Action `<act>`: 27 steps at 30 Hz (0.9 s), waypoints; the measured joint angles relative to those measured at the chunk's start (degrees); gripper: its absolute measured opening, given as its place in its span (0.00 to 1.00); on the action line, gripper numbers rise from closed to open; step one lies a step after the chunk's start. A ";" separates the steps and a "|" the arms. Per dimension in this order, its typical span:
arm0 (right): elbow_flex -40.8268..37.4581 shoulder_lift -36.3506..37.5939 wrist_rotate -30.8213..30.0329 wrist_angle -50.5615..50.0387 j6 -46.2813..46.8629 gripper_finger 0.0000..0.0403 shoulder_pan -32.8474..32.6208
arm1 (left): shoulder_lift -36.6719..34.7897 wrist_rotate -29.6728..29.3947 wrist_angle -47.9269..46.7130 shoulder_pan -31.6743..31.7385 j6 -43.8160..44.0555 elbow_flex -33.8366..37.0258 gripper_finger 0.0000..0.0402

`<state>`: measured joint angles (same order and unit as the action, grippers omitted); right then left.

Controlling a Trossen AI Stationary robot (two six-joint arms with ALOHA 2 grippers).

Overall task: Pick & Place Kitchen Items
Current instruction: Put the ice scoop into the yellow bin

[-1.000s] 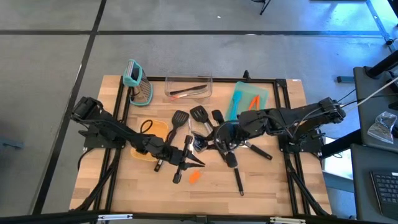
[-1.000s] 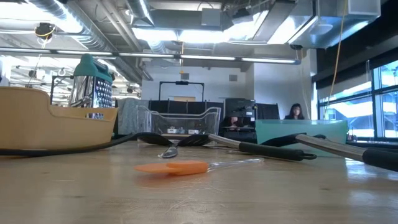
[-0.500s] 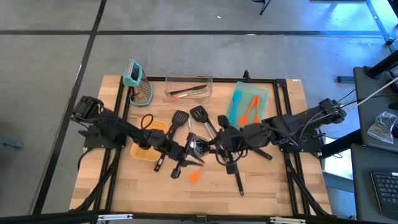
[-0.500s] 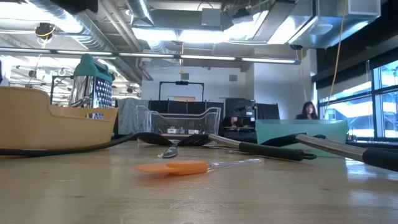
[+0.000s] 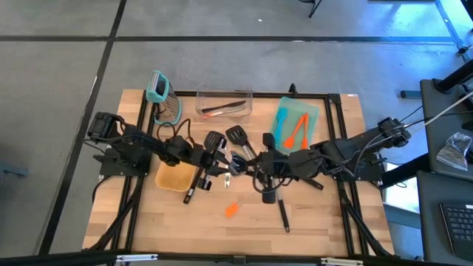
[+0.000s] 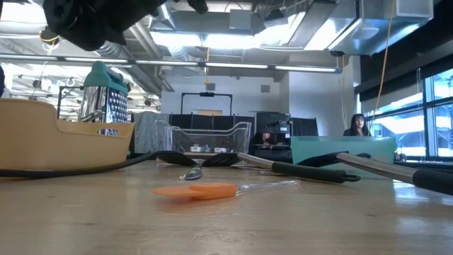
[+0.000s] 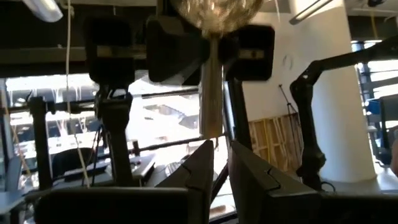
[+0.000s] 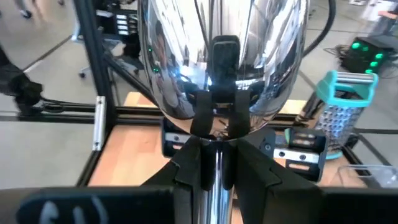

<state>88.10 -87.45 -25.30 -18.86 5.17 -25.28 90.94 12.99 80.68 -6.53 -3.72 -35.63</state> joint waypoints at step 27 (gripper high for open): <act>-0.02 -4.43 -1.14 5.32 0.41 0.16 3.07 | 0.00 -1.51 -4.41 0.29 -1.52 -4.77 0.47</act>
<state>88.07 -91.88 -26.44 -13.54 5.58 -22.20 90.94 11.49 76.27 -6.24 -5.23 -40.40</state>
